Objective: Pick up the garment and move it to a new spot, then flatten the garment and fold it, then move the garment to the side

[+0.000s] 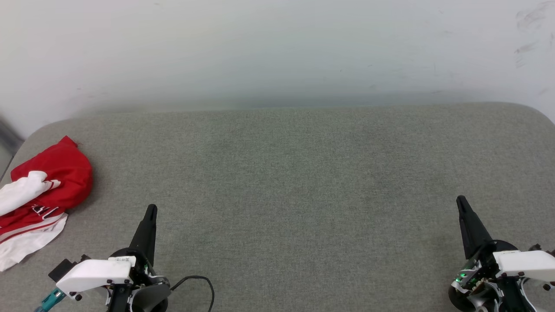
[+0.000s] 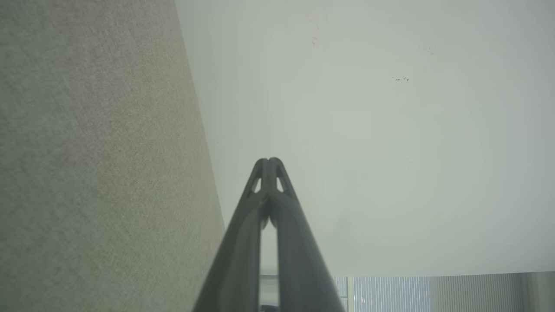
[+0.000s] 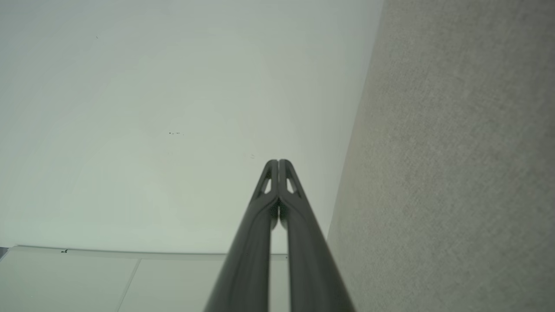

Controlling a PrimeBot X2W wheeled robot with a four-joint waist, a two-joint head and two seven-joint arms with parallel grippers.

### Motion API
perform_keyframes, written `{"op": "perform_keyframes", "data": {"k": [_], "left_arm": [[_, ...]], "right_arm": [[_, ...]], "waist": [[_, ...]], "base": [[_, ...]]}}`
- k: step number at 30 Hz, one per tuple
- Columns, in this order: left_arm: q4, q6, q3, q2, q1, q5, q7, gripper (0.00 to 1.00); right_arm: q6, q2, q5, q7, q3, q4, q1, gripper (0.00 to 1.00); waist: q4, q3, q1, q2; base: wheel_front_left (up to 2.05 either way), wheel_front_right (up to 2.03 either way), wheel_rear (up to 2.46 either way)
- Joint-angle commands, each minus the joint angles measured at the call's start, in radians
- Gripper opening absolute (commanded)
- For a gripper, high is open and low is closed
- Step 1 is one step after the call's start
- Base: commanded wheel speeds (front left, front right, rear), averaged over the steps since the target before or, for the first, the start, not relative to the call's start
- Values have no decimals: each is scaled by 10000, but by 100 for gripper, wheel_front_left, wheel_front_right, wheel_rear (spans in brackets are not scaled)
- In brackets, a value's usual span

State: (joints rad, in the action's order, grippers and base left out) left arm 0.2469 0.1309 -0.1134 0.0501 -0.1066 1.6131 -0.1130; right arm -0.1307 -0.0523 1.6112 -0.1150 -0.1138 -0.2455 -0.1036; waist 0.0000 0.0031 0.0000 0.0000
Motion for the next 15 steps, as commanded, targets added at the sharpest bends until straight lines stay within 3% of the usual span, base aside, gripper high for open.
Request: {"op": "perform_keyframes", "data": {"k": [1, 15], "left_arm": [[-18, 19, -26, 1, -63, -1, -45, 0], [-18, 19, -26, 1, -63, -1, -45, 0]], "right_arm": [[0, 39, 33, -9, 4, -2, -114, 0], [0, 39, 34, -9, 5, -2, -114, 0]], "waist": [[0, 0, 0, 0], [0, 0, 0, 0]], "base": [[0, 0, 0], [0, 0, 0]]}}
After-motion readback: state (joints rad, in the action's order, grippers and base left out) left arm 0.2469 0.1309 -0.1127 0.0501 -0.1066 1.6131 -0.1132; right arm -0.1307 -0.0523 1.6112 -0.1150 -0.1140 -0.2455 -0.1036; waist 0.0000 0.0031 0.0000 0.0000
